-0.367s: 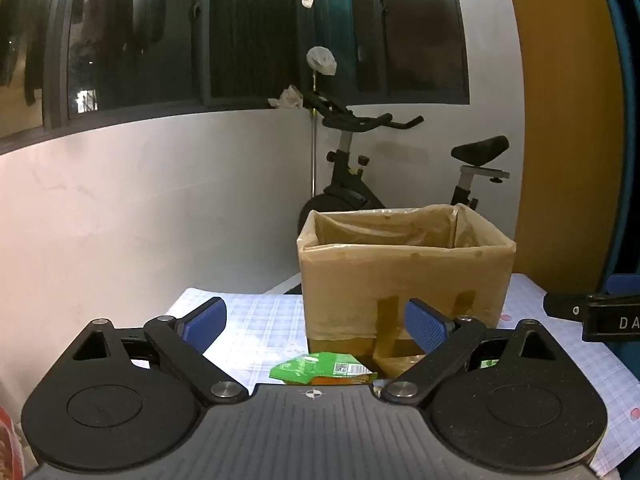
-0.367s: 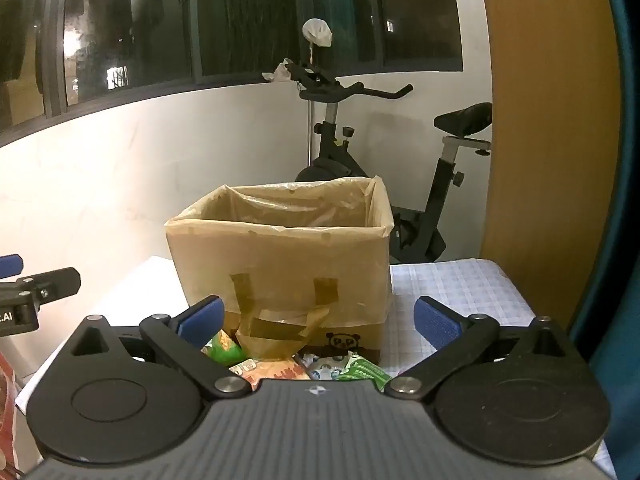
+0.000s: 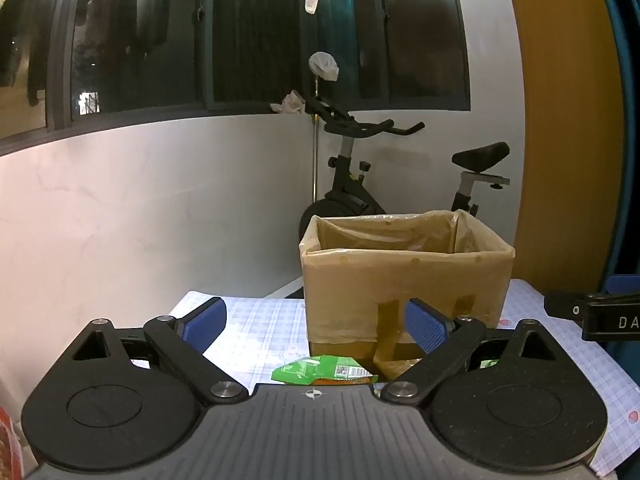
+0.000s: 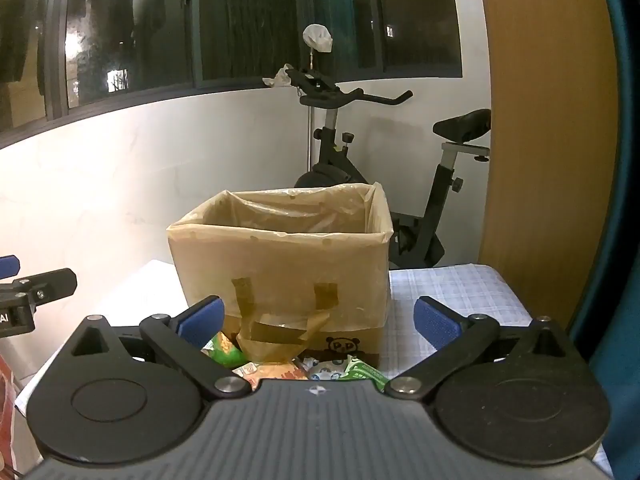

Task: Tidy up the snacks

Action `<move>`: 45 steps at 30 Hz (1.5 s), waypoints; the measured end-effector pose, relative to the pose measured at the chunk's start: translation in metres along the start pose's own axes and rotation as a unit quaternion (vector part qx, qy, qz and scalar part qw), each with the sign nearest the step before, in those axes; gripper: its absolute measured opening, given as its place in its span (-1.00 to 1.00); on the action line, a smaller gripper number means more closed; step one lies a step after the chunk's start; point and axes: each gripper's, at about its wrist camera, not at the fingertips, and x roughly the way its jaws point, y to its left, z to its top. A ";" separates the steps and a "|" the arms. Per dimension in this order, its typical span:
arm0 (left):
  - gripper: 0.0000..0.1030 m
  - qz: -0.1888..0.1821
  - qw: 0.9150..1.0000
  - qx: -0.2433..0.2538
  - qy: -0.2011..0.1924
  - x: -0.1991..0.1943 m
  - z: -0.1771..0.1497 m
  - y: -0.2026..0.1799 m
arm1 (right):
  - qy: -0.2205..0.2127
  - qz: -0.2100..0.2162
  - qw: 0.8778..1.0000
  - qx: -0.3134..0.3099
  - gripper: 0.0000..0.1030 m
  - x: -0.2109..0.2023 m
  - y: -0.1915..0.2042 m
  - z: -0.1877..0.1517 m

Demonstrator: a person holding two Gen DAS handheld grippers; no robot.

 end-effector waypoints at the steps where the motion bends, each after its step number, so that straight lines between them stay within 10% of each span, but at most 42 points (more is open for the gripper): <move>1: 0.89 0.000 1.000 -0.001 0.001 0.000 0.001 0.002 | 0.000 0.001 1.000 0.000 1.00 0.001 -0.001 0.000; 45: 0.89 0.007 1.000 -0.004 0.009 0.004 -0.009 -0.007 | -0.004 -0.002 1.000 -0.004 1.00 -0.003 0.000 -0.003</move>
